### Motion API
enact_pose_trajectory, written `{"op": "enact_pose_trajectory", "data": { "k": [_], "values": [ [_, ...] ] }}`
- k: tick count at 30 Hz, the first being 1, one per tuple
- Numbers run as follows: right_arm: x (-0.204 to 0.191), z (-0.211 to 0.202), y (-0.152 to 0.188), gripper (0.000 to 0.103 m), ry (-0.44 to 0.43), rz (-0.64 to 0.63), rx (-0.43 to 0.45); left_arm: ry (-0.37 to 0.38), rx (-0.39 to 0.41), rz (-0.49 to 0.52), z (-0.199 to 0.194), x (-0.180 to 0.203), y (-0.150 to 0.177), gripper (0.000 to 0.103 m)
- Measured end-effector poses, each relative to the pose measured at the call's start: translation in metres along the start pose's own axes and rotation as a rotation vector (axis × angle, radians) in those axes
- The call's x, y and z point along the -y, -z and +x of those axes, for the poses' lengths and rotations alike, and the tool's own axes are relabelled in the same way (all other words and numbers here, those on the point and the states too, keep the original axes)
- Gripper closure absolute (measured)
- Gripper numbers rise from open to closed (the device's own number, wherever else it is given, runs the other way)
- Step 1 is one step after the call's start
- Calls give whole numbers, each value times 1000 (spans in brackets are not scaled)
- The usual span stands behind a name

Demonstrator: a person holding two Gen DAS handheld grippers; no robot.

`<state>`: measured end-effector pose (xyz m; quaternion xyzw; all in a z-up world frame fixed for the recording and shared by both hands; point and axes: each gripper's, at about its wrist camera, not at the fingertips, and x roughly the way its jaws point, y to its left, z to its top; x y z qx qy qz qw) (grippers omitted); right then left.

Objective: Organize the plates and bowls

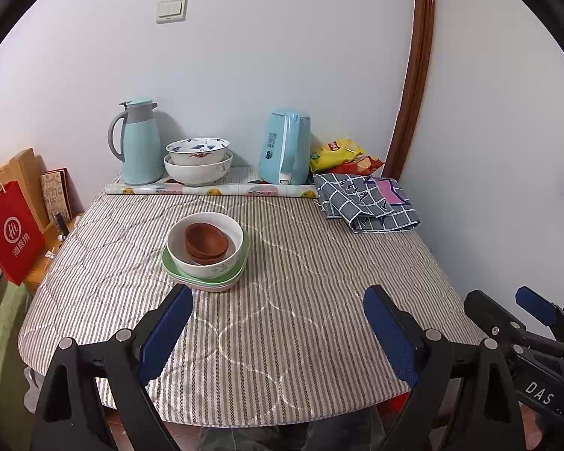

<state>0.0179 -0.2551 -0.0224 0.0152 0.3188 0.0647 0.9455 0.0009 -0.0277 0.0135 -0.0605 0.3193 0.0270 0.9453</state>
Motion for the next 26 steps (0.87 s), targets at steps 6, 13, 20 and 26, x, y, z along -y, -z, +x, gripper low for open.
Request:
{"op": "enact_pose_trajectory", "data": {
  "k": [6, 13, 20, 26],
  "values": [
    [0, 0, -1, 7, 0, 2, 2, 1, -1, 1, 0, 0, -1, 11],
    [0, 1, -1, 7, -4, 0, 0, 1, 3, -2, -1, -2, -2, 11],
    [-2, 2, -1, 7, -4, 2, -3, 0, 4, -4, -2, -4, -3, 11],
    [-4, 8, -2, 7, -19, 3, -6, -8, 12, 5, 4, -4, -2, 7]
  ]
}}
